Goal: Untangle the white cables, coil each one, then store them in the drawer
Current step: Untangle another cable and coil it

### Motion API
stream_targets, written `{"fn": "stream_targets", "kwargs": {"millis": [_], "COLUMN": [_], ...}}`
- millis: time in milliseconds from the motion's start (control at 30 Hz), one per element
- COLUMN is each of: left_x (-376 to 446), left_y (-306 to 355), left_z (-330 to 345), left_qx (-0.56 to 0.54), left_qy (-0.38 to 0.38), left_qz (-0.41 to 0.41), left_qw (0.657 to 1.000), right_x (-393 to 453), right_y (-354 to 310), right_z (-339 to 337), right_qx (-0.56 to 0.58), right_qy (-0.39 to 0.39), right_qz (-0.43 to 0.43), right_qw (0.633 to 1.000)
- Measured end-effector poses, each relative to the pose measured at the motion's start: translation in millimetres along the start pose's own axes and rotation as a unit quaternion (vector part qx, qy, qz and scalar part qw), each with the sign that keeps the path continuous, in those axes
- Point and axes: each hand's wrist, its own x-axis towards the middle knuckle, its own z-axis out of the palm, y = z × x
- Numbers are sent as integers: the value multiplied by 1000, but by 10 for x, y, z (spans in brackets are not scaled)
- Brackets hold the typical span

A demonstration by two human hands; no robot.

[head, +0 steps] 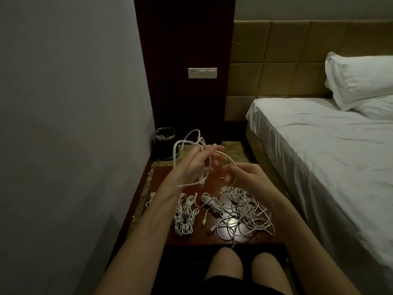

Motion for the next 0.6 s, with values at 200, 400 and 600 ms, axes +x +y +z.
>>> {"fn": "stream_targets", "kwargs": {"millis": [200, 400, 600], "left_x": [-286, -505, -822], "left_y": [-39, -65, 75], "left_z": [-70, 64, 261], "left_qx": [104, 294, 439], "left_qy": [-64, 23, 2], "left_qz": [-171, -117, -1], "left_qw": [978, 948, 899], "right_x": [-190, -545, -839], "right_y": [-62, -197, -265], "right_z": [-184, -159, -25], "right_qx": [219, 129, -128], "right_qy": [211, 268, 189], "right_qz": [39, 36, 61], "right_qw": [952, 954, 972]}}
